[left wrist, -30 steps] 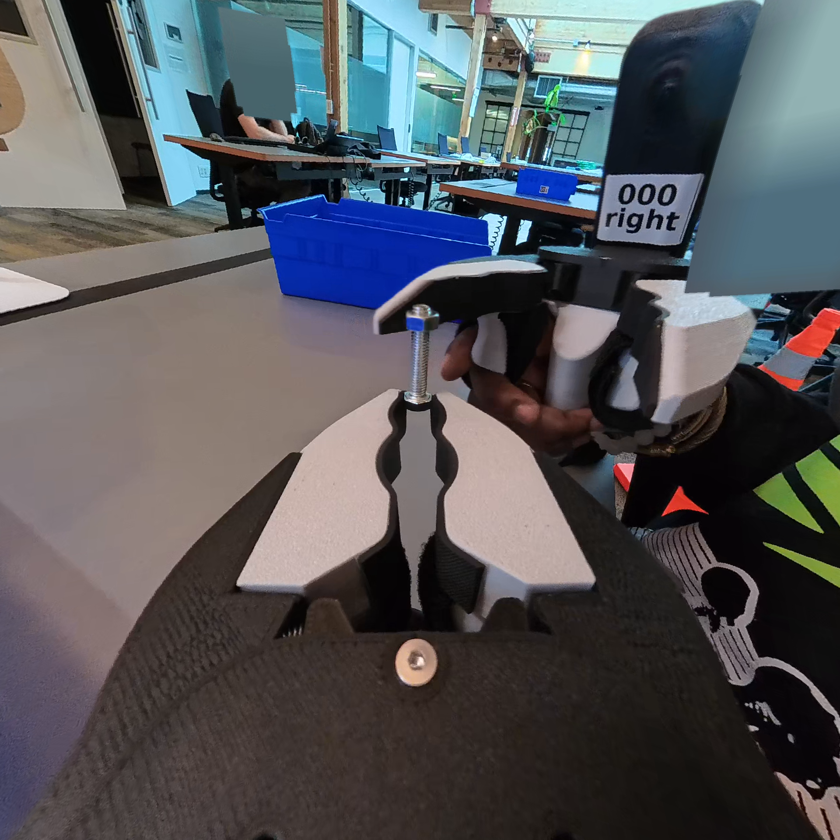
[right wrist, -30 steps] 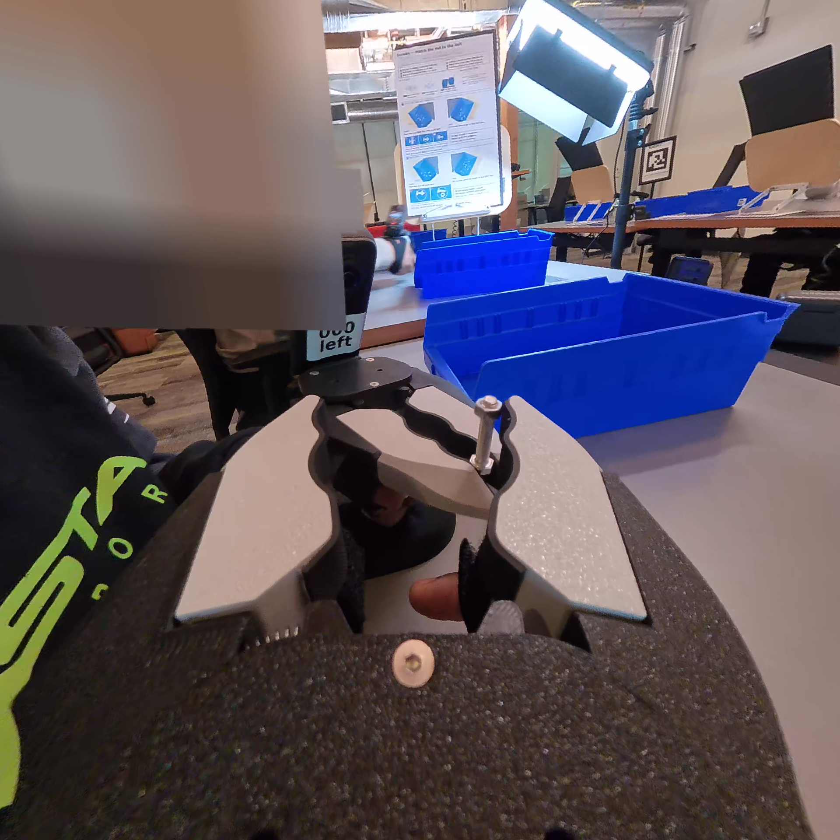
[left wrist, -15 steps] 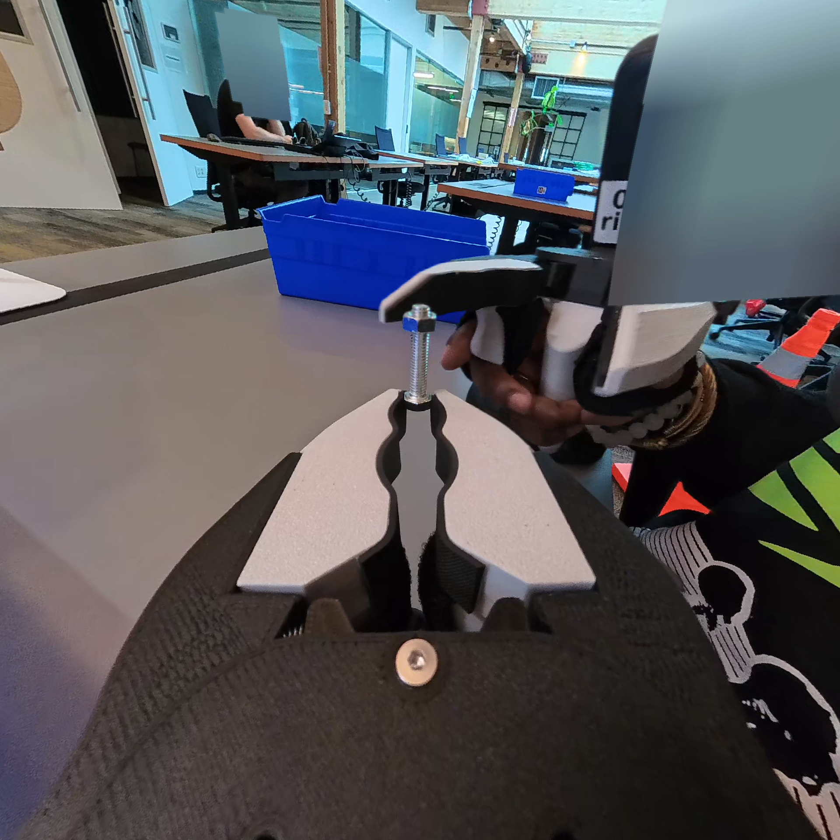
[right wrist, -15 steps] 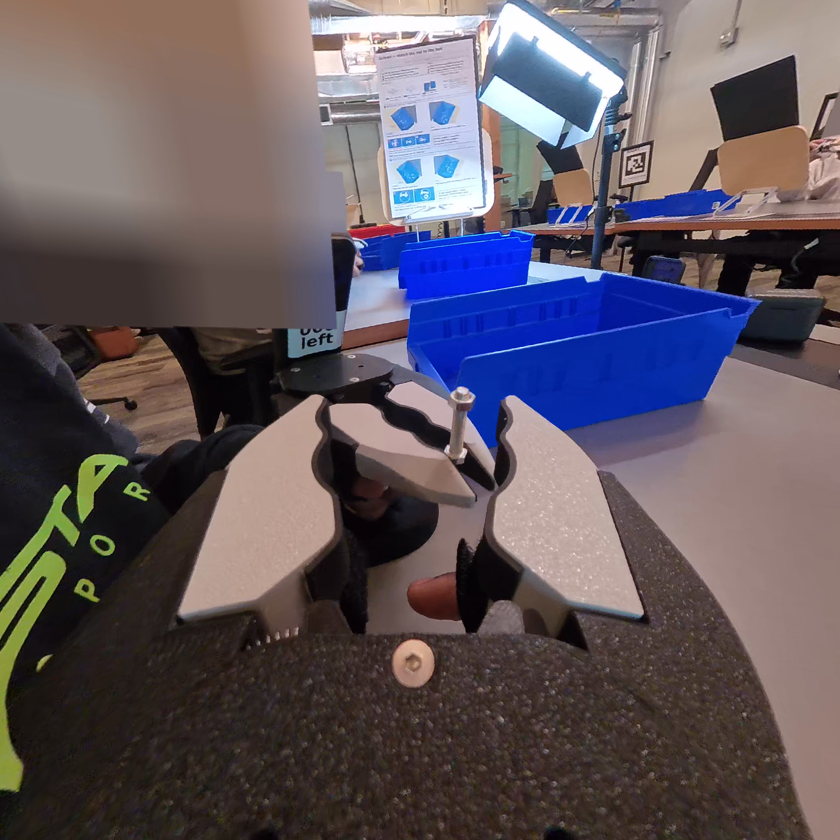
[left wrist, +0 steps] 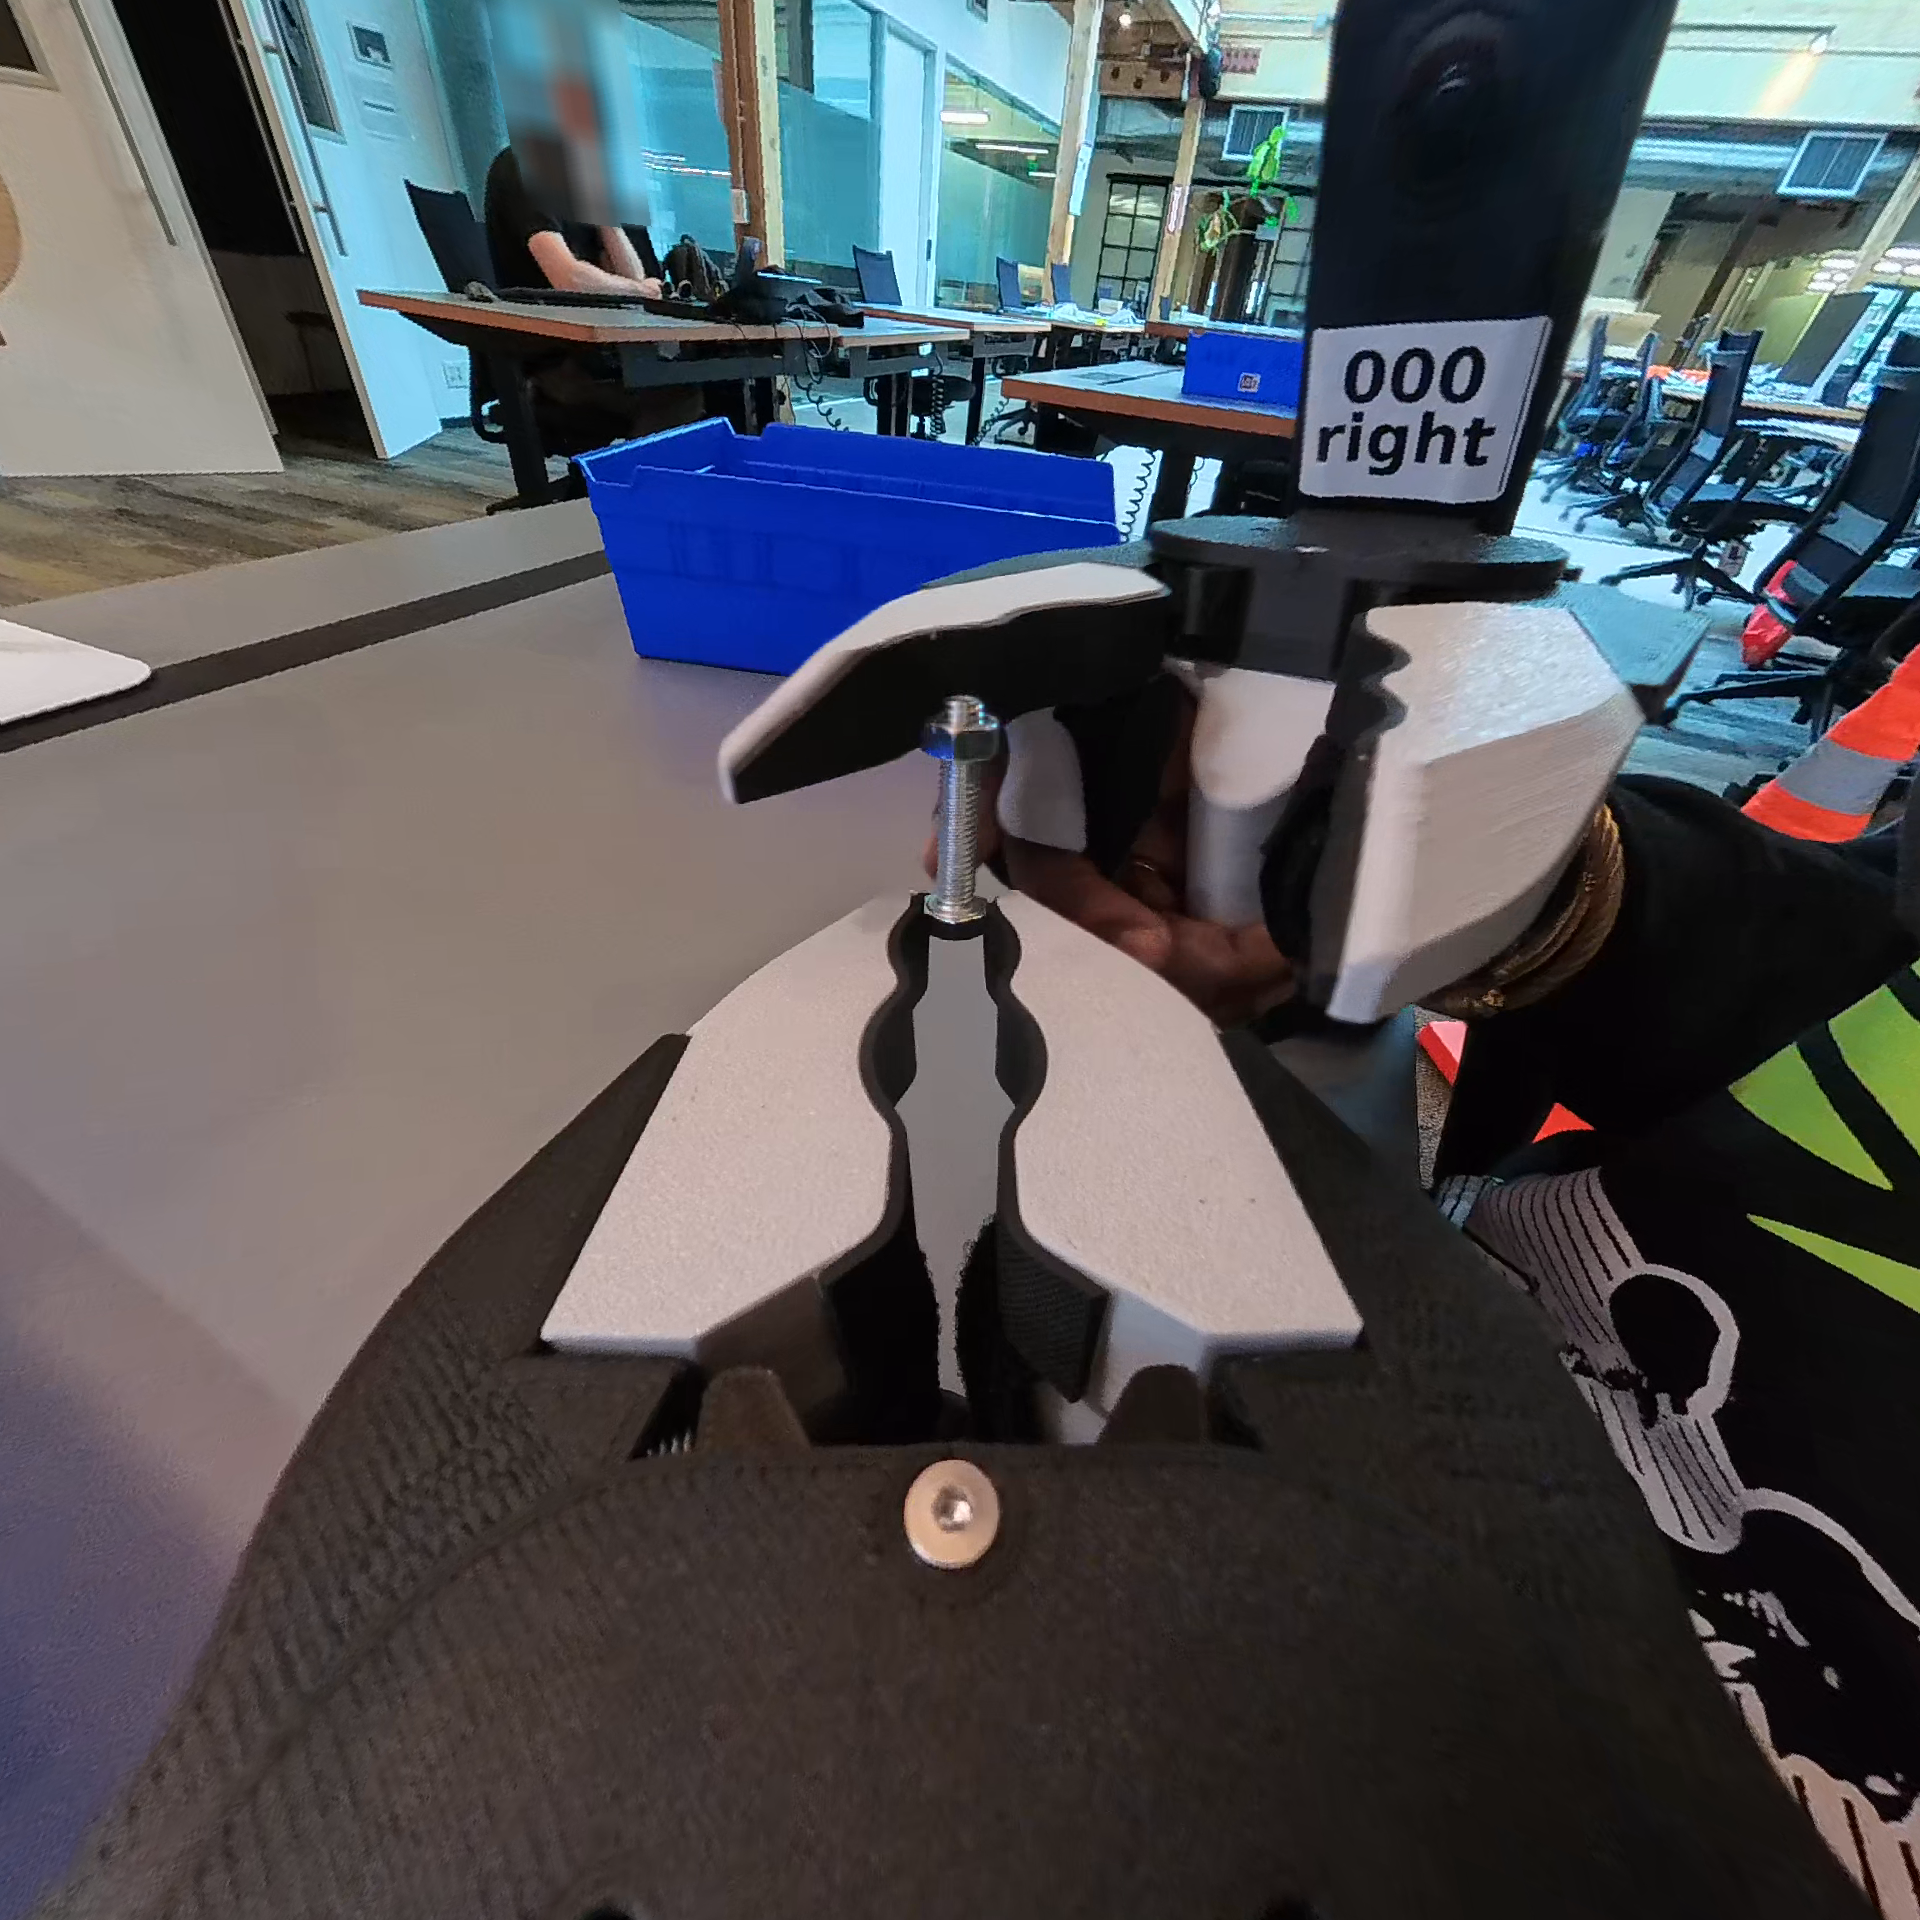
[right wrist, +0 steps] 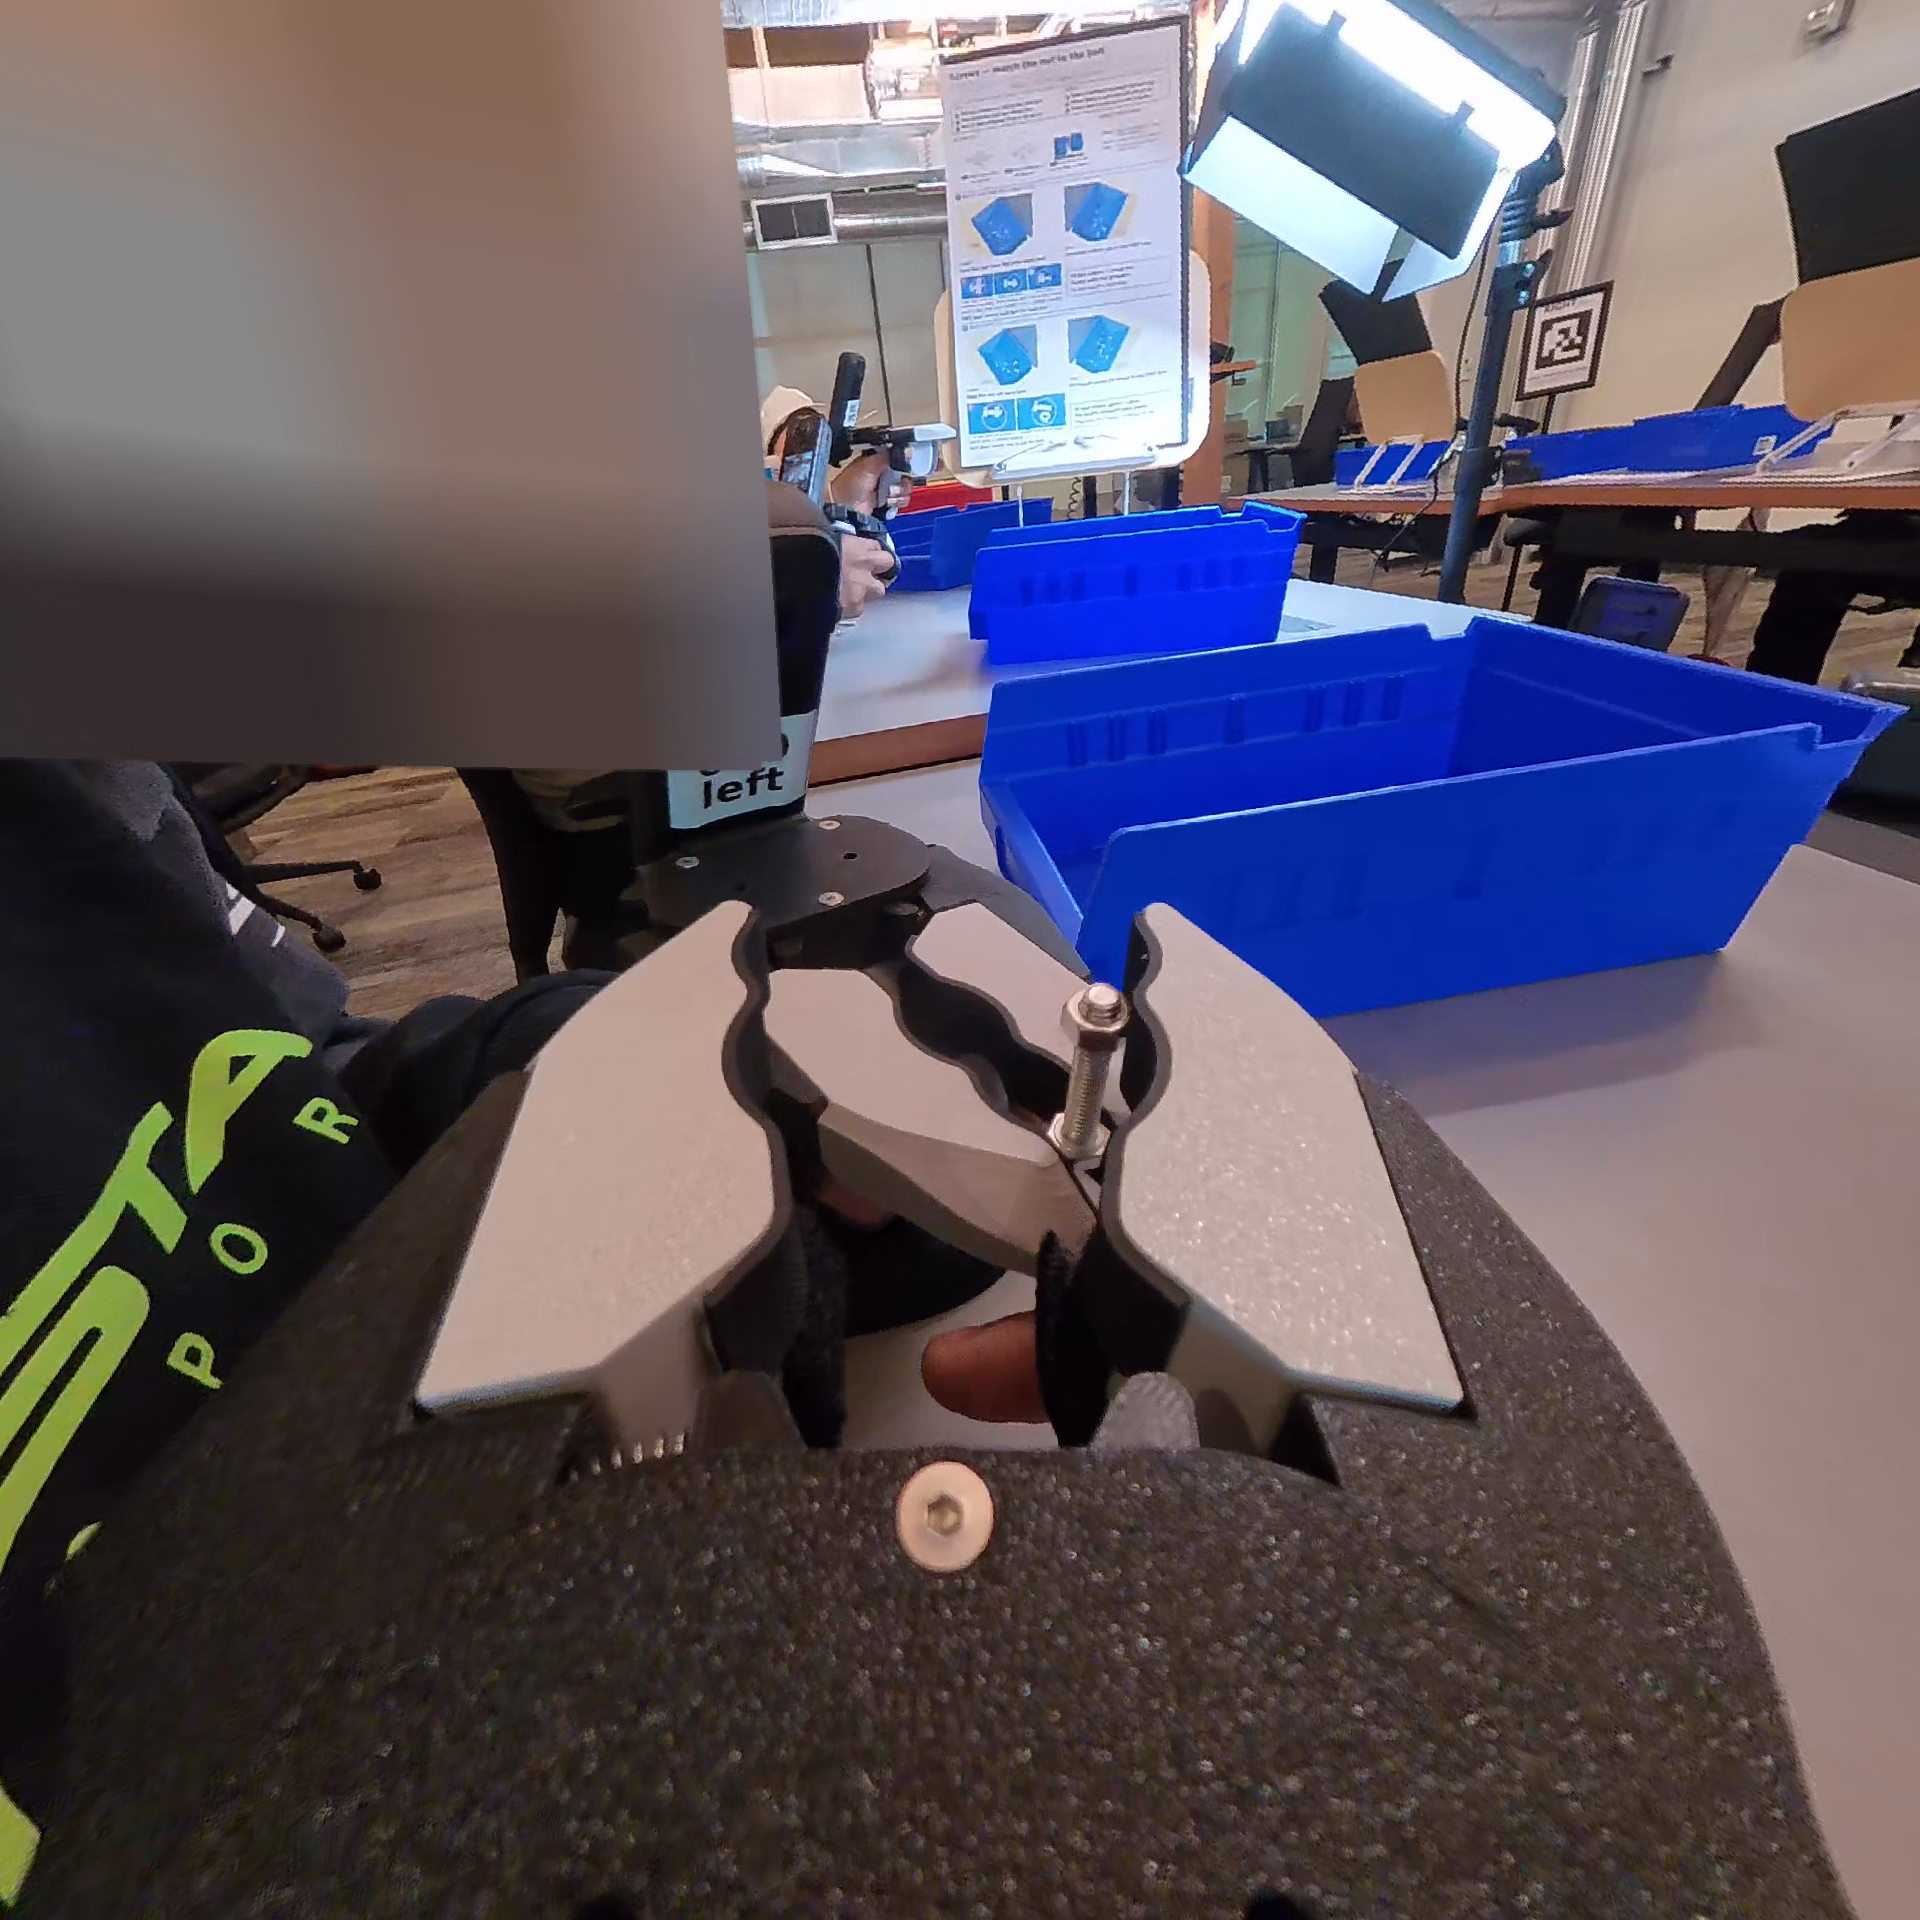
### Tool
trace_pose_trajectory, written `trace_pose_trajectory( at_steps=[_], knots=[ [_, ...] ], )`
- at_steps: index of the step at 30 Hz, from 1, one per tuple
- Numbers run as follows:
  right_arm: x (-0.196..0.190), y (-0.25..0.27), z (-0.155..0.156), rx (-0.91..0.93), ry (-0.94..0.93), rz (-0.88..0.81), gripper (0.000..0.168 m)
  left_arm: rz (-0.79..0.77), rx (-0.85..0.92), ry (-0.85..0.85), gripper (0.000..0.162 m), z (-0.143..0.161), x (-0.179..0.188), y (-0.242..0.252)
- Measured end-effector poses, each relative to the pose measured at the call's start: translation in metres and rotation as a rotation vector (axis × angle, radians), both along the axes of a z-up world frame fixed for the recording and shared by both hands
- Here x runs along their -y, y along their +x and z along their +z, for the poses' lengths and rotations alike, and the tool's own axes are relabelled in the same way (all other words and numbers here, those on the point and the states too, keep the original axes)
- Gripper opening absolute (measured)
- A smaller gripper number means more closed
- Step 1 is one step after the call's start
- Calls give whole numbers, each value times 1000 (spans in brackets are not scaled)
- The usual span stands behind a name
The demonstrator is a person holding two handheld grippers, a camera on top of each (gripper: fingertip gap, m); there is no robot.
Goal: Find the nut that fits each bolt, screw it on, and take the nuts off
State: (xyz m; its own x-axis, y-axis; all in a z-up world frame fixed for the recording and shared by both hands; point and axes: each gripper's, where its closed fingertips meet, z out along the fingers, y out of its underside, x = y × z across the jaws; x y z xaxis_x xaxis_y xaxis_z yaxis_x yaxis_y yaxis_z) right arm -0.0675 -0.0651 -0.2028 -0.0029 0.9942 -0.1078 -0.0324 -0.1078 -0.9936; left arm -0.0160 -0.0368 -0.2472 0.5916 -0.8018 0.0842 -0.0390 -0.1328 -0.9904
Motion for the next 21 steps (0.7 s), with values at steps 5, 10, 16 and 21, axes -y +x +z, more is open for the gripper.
trace_pose_trajectory(
  at_steps=[5,10,16,21],
  knots=[
    [1,5,0,-5,-3,-18,68,3,4,1,10,0,0,-1],
    [2,15,0,-22,-18,-40,67,8,32,-8,10,3,-2,-3],
    [4,27,-1,-23,-26,-65,62,9,30,-8,10,2,-2,-3],
    [3,34,-1,-30,-25,-70,47,8,39,-11,10,3,-2,-4]
  ],
)
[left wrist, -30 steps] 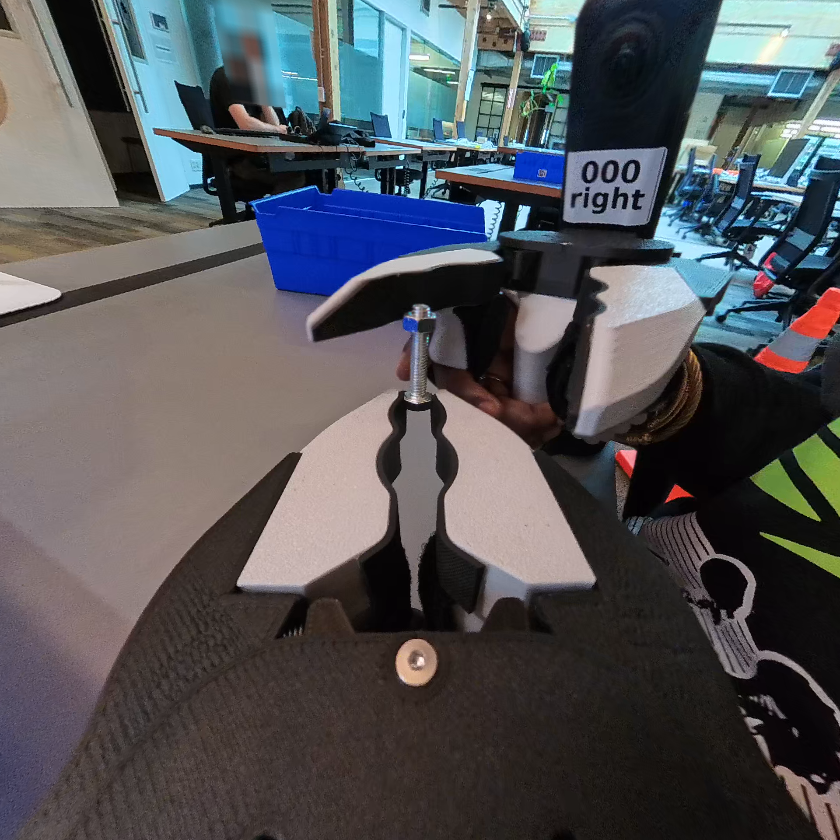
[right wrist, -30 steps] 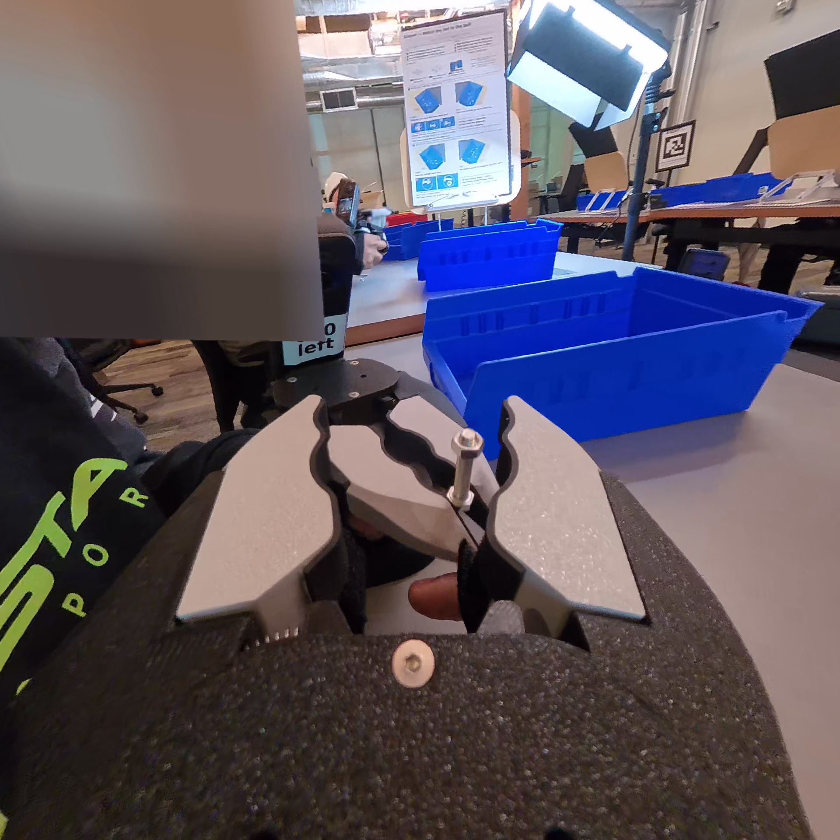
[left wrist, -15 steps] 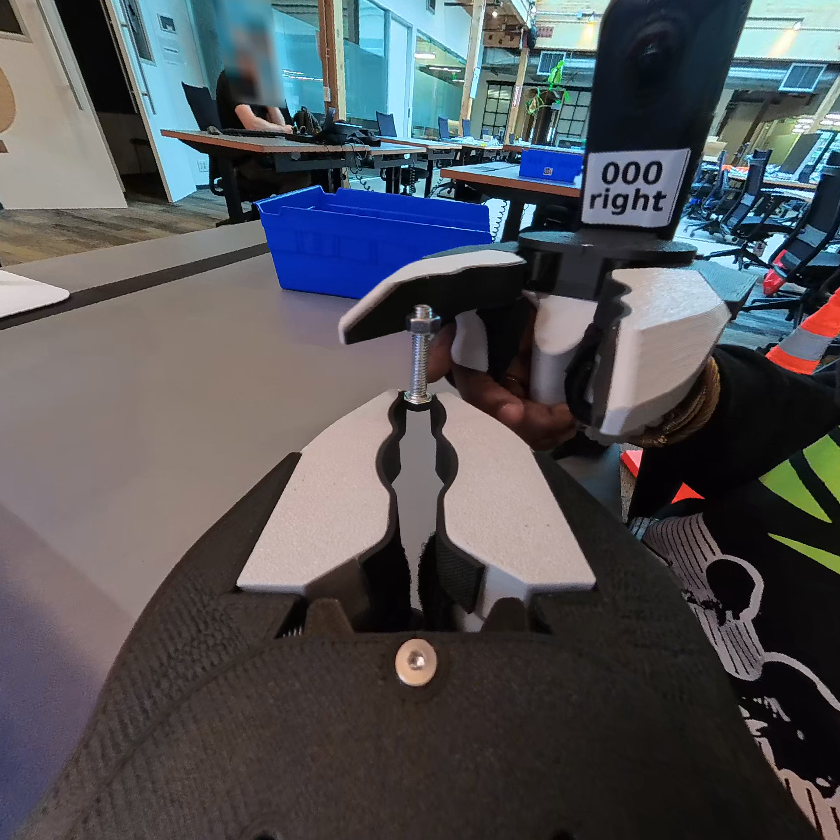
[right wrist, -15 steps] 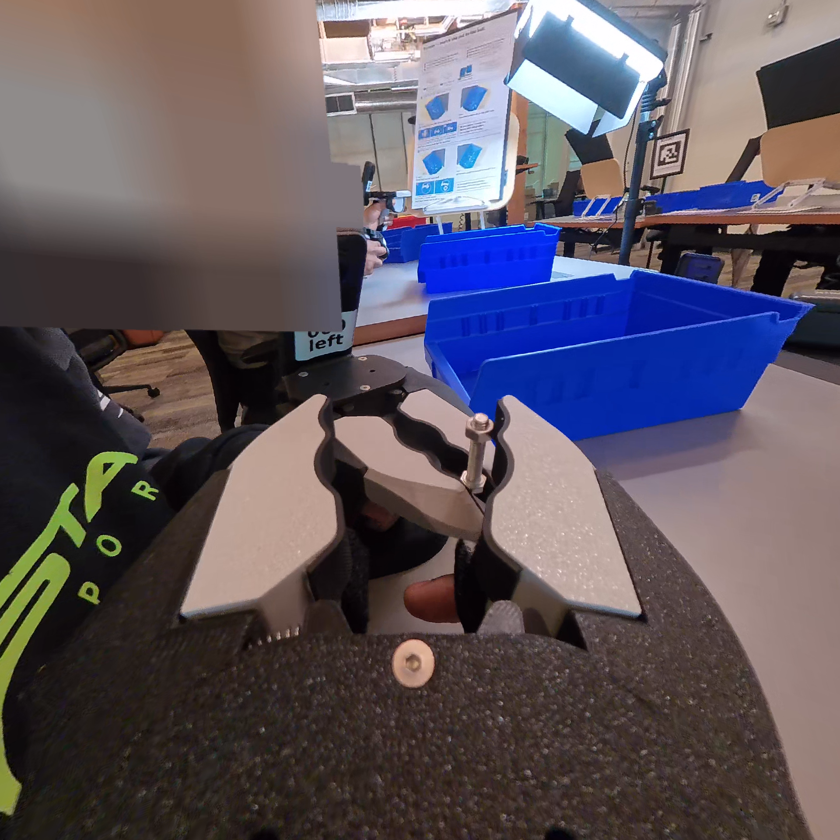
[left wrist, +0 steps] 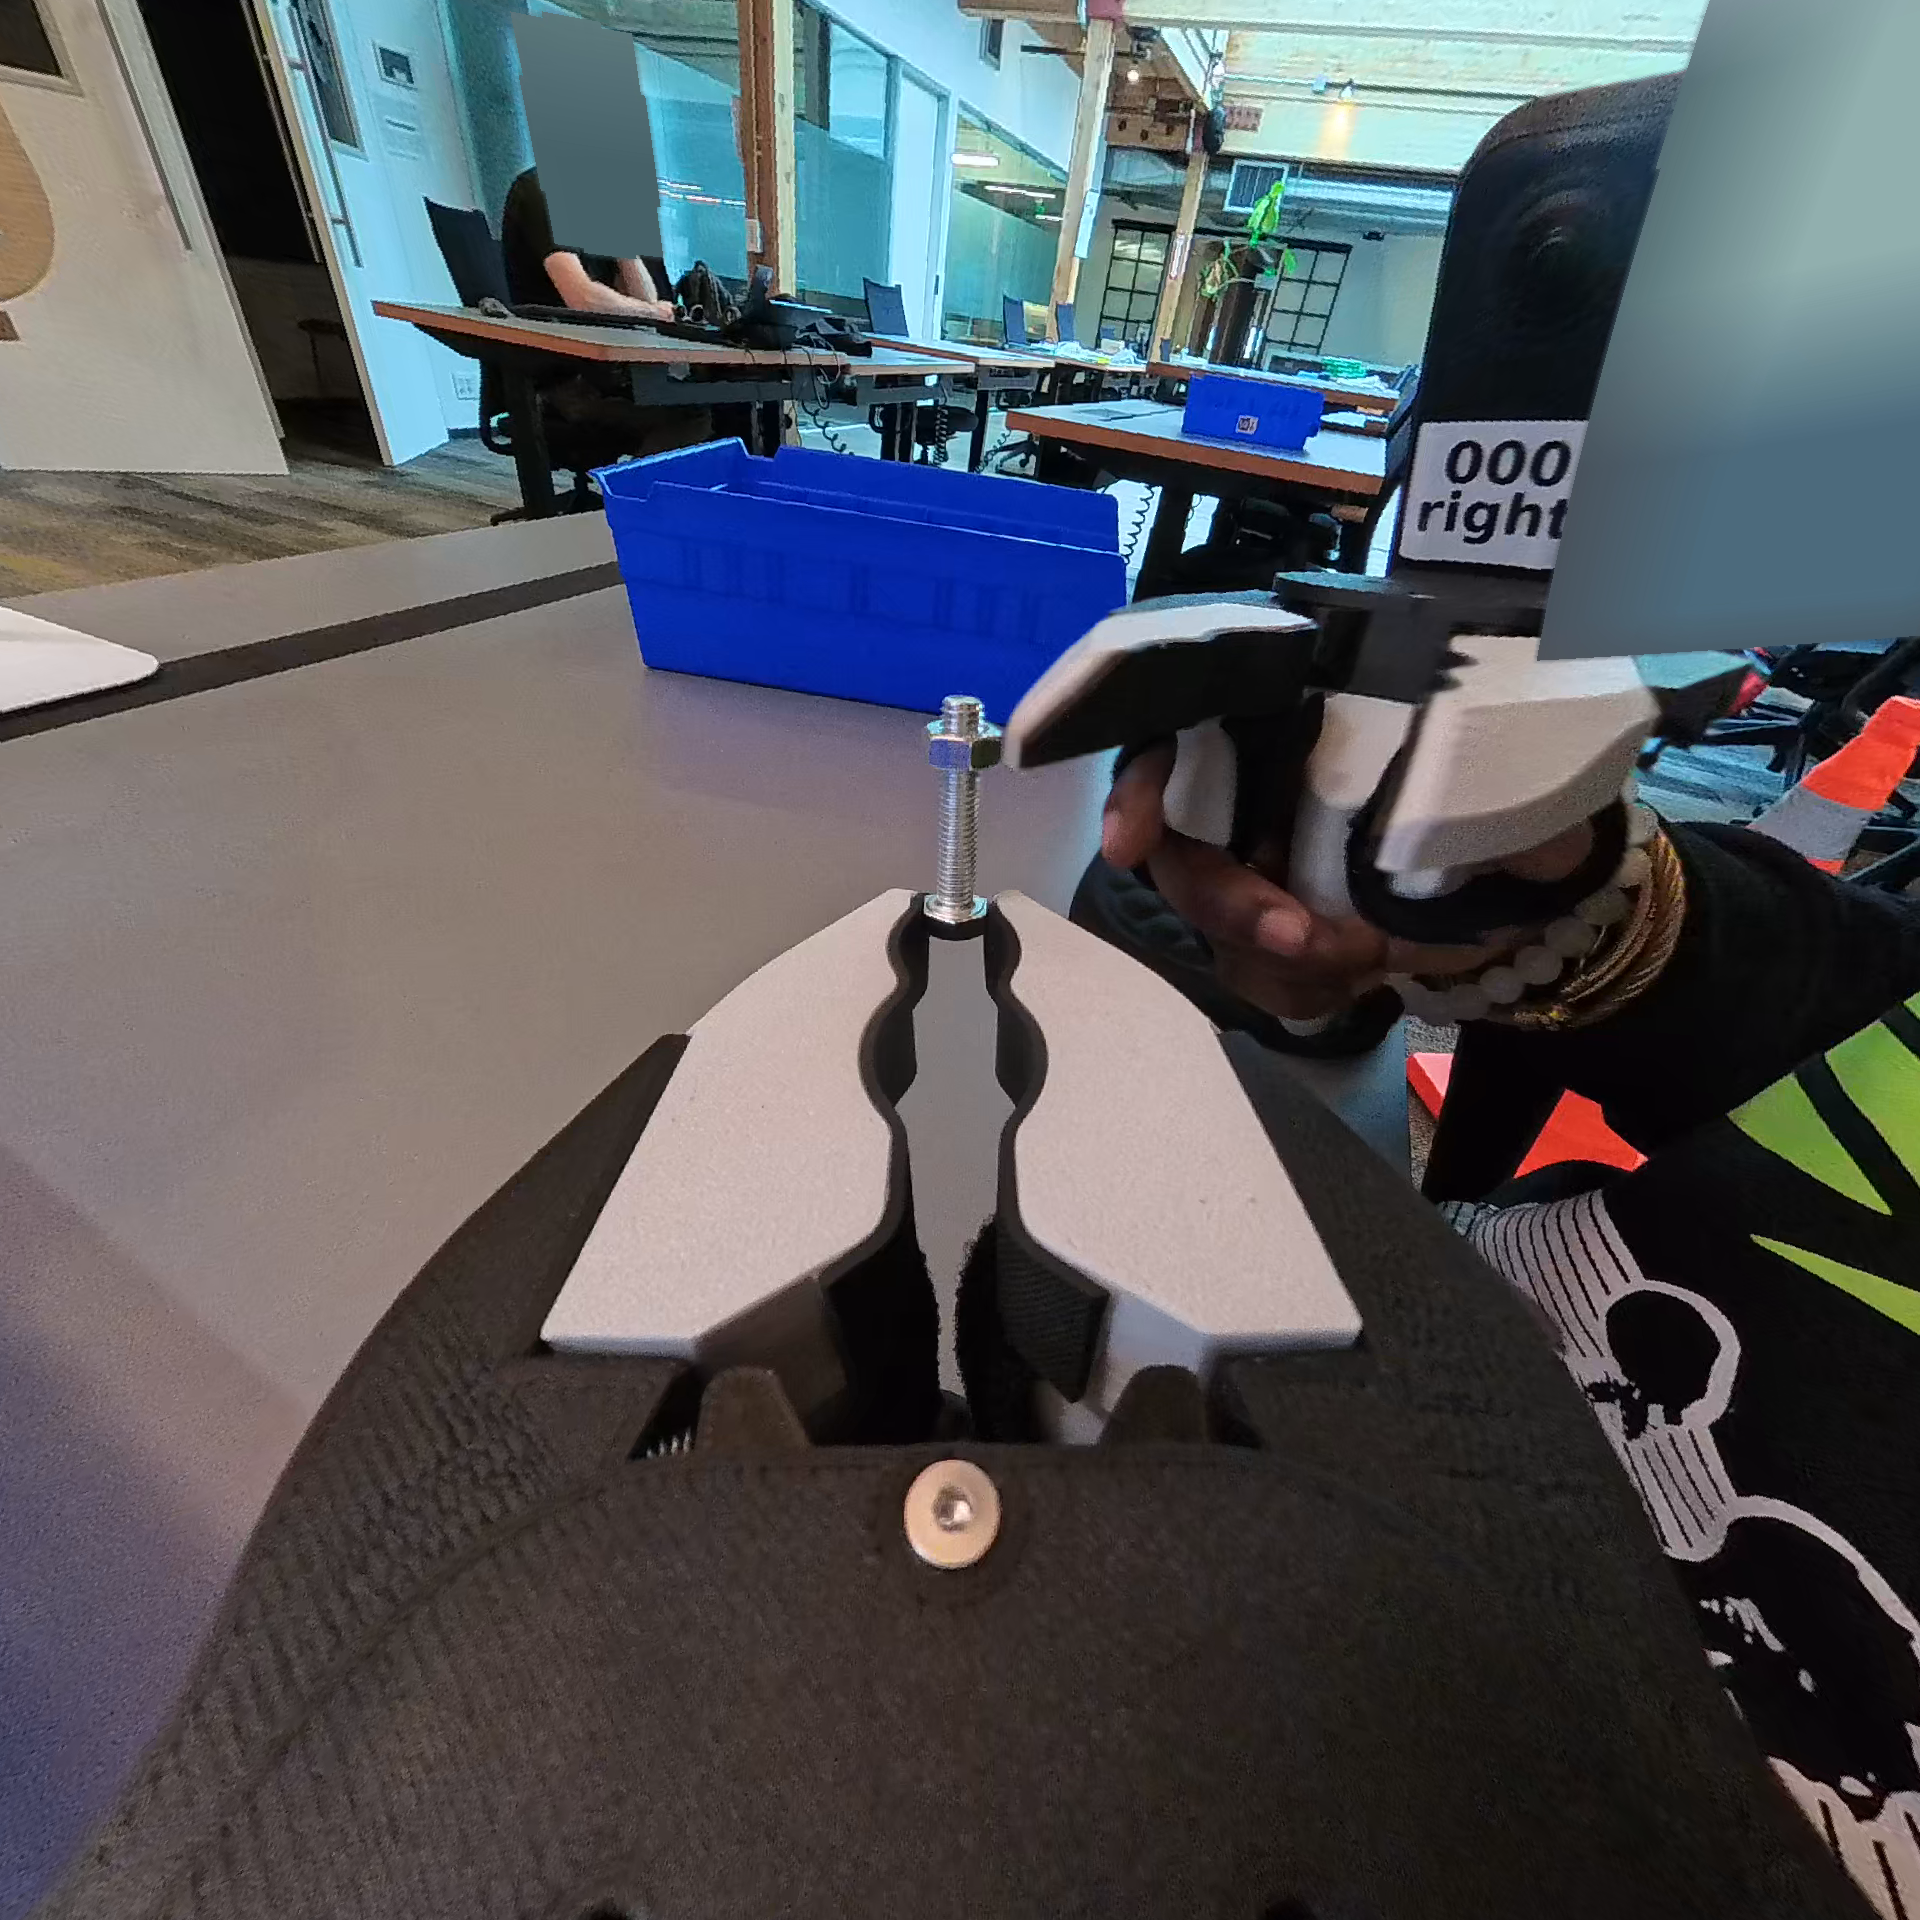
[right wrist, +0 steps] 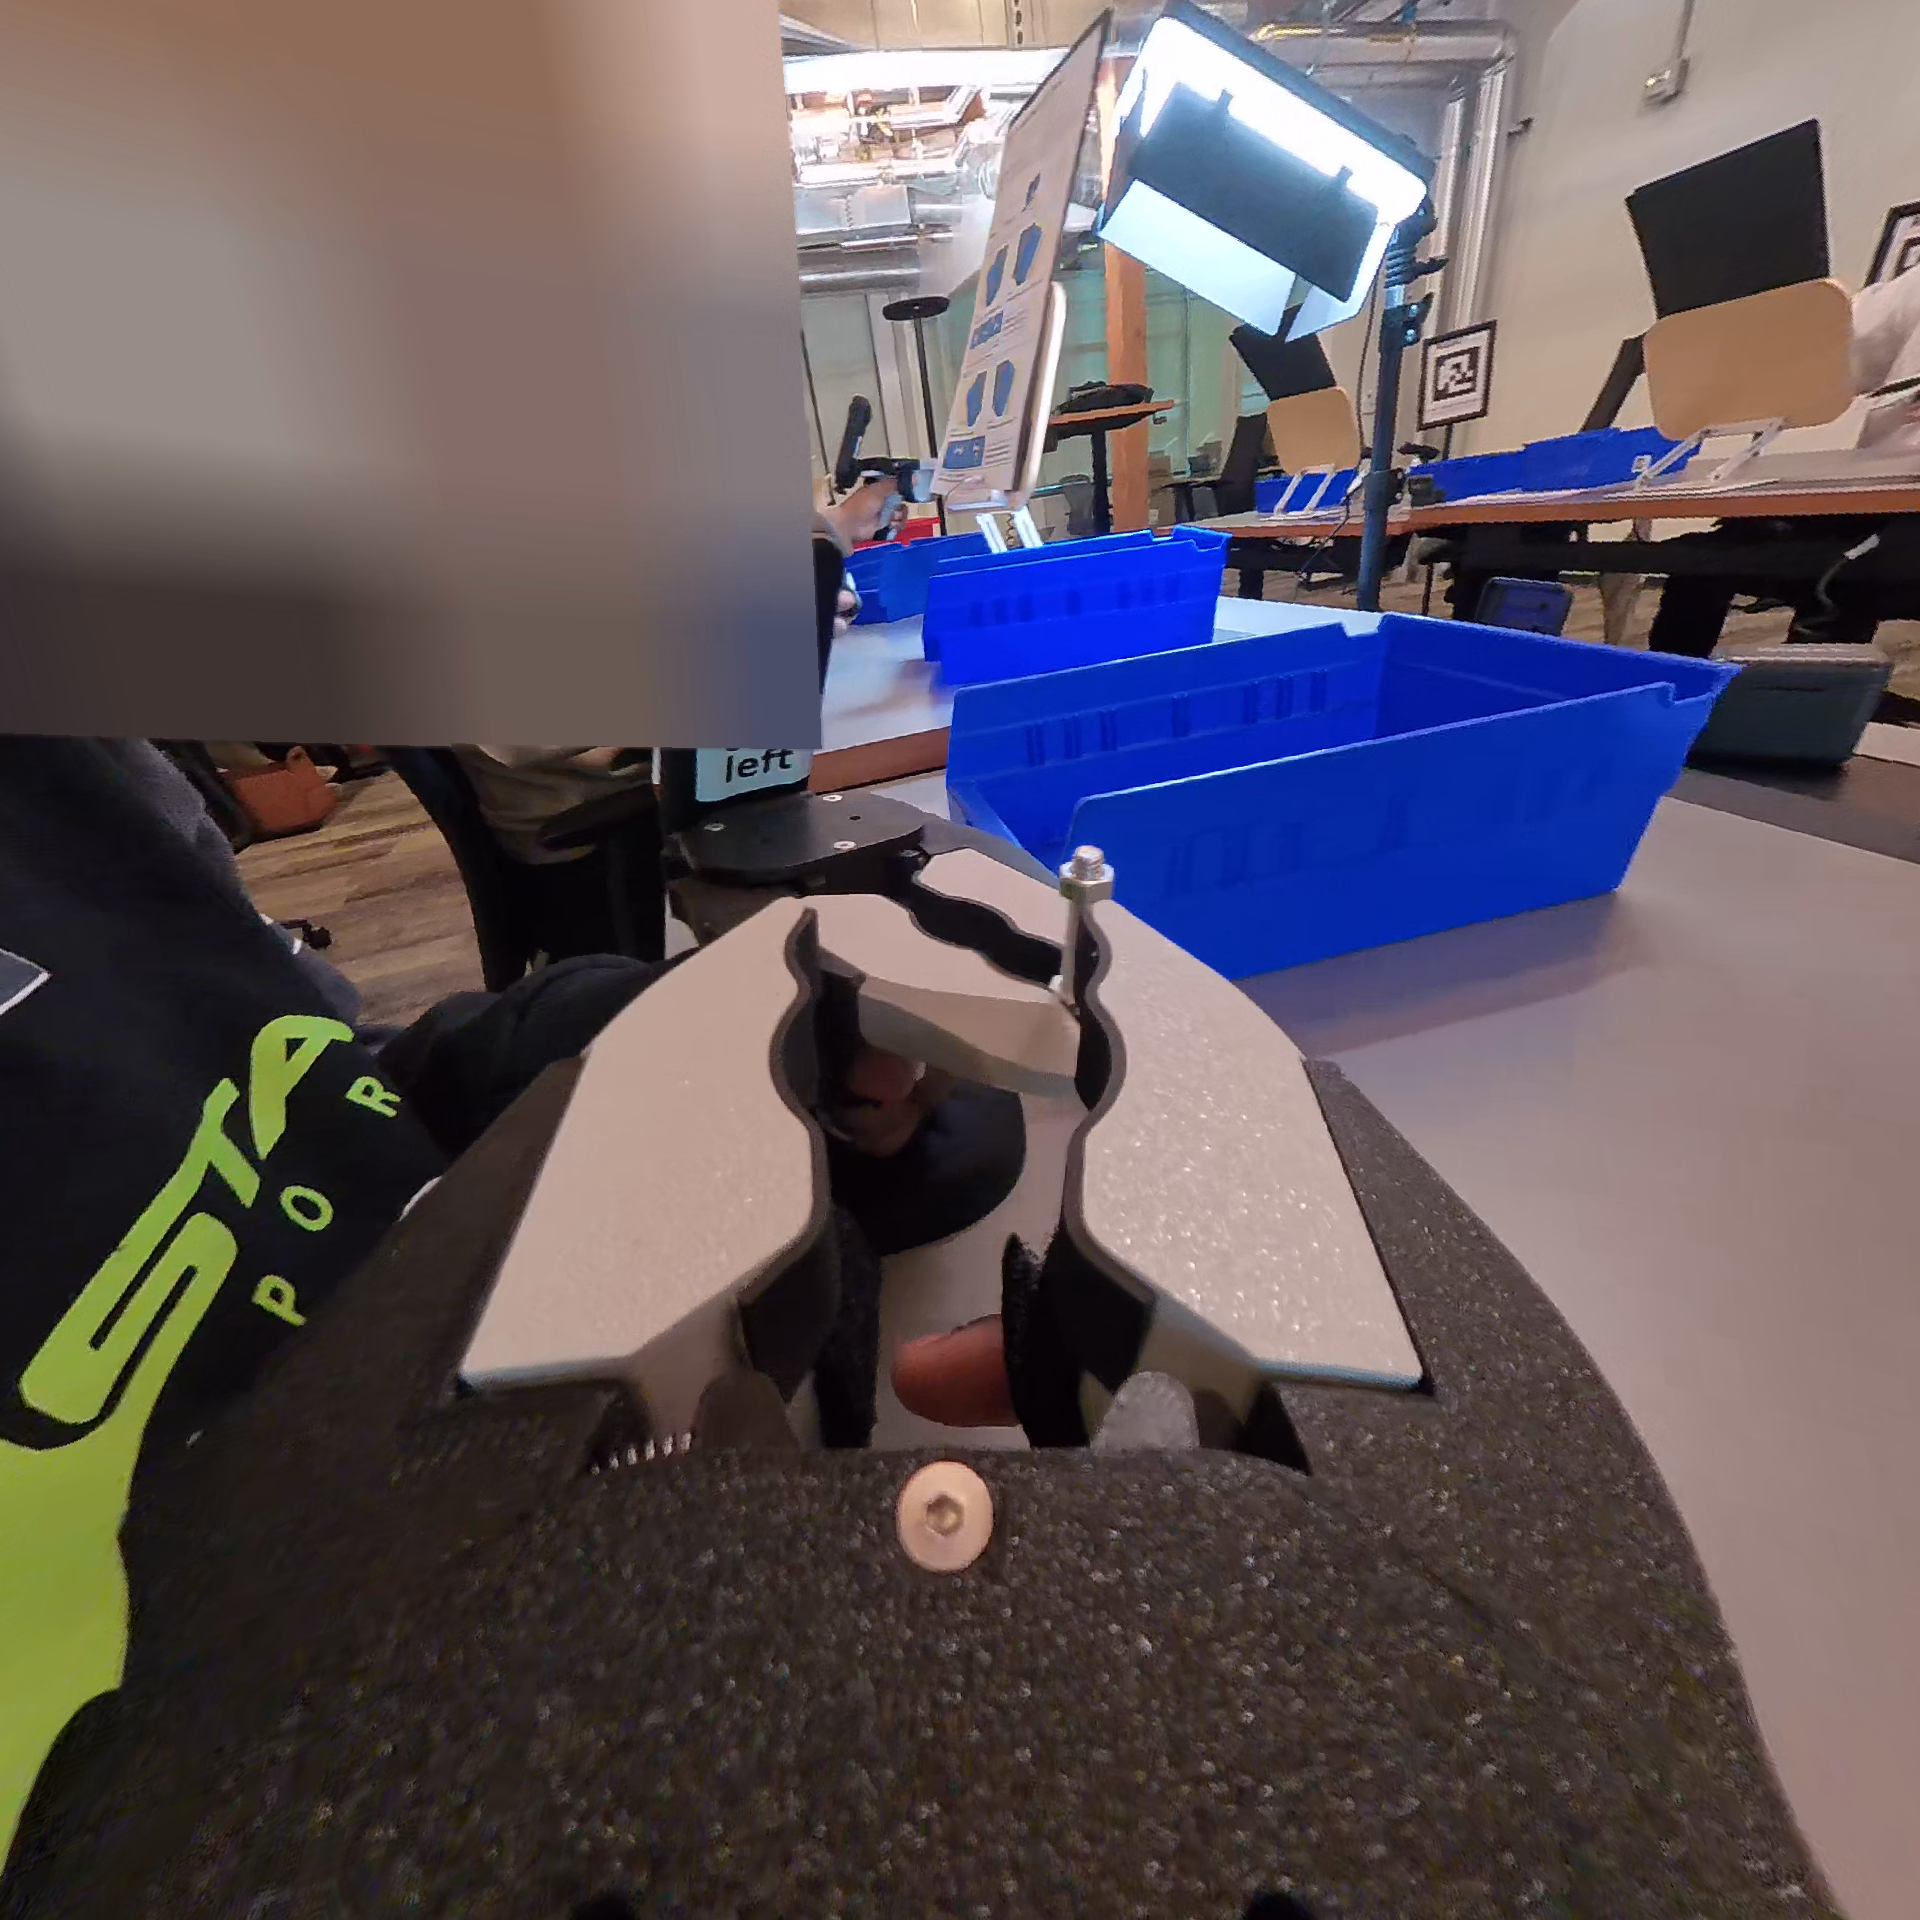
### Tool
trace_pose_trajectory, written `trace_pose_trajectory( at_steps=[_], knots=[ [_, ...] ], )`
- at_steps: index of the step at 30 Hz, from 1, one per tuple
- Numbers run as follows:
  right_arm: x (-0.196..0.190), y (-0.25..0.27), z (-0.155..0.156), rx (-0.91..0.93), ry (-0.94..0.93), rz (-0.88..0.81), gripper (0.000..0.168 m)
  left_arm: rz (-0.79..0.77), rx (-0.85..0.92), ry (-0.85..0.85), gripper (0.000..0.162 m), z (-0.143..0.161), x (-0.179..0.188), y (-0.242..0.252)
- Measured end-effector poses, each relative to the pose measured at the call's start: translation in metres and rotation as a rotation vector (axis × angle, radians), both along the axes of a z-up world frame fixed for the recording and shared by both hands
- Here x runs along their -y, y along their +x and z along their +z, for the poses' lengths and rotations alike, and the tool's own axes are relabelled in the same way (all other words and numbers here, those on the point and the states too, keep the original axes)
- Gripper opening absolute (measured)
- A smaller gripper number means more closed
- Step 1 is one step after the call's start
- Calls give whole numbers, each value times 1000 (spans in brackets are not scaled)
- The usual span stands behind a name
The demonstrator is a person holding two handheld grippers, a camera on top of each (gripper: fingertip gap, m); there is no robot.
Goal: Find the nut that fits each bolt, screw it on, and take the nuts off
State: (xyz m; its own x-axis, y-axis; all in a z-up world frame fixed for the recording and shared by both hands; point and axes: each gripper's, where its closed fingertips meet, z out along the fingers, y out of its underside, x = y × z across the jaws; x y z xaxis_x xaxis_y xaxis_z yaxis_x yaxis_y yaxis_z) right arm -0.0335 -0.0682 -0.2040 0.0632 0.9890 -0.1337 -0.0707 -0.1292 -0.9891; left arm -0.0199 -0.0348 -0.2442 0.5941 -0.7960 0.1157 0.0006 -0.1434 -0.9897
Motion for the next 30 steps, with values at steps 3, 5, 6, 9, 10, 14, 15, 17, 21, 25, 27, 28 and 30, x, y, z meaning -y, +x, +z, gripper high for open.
trace_pose_trajectory(
  at_steps=[3,5,6,9,10,14,15,17,21,25,27,28,30],
  knots=[
    [-8,-4,1,-11,-12,-24,55,-2,-4,2,10,0,0,1],
    [-11,-10,1,-8,-16,-20,60,-5,-7,3,10,0,1,1],
    [-12,-14,1,-5,-13,-13,62,-4,-10,3,10,-1,1,1],
    [-12,-25,0,15,1,7,63,-5,-20,6,10,-2,1,2],
    [-12,-28,0,24,6,13,64,-6,-22,6,10,-2,1,2],
    [-10,-37,-2,50,17,31,64,-9,-27,7,10,-2,1,3],
    [-9,-37,-3,54,19,34,63,-8,-28,7,10,-2,1,3],
    [-8,-37,-4,57,27,32,62,-8,-29,7,10,-2,1,3],
    [-7,-34,-4,54,33,21,61,-3,-25,7,10,-2,1,2],
    [-7,-28,-5,50,22,4,61,-1,-29,6,10,-2,0,2],
    [-7,-25,-5,44,15,-2,60,2,-27,5,10,-2,0,2],
    [-6,-23,-5,41,12,-6,60,2,-24,5,10,-2,0,2],
    [-6,-20,-5,37,6,-14,59,4,-22,4,10,-2,0,2]
  ],
)
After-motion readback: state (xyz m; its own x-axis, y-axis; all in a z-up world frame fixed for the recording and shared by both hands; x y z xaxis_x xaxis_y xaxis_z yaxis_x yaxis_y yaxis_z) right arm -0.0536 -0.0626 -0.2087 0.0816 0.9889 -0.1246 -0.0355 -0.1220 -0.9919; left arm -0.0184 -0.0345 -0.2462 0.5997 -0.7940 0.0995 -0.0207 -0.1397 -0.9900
